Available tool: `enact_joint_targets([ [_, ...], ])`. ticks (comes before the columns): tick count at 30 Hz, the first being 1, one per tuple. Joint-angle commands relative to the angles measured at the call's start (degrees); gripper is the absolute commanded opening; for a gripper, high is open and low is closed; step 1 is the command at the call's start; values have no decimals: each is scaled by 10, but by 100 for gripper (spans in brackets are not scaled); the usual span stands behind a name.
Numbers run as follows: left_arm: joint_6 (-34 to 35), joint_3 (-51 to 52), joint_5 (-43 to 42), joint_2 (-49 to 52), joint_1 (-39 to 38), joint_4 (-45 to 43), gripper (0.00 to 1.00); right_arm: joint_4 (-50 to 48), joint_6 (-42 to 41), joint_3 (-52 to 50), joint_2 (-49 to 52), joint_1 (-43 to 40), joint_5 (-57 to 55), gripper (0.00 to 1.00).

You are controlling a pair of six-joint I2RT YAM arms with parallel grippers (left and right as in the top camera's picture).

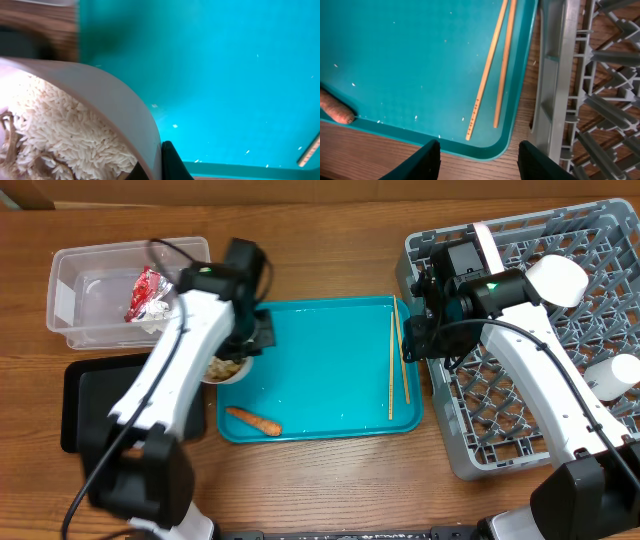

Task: Sort waste into correct bins and load items into the dishwasher
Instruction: 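Carry the bowl left and tip the rice onto the black tray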

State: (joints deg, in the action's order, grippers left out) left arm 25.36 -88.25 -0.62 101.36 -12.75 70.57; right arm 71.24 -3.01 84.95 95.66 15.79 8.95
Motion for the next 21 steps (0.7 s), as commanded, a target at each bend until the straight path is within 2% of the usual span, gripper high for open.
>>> enact_joint_targets([
  [1,-4,37,8,-61,46,1,4,0,-2,-2,5,-1,-8,52],
  [8,-106,124,-88,-112,162,-43,4,2,-2,-2,5,-1,-14,52],
  [16,-215,199,-276,-110,288,-110,4,13,-1,-2,5,-1,-15,52],
  [21,-312,233,-419,-110,370,-124,4,13,-1,-2,5,-1,-15,52],
])
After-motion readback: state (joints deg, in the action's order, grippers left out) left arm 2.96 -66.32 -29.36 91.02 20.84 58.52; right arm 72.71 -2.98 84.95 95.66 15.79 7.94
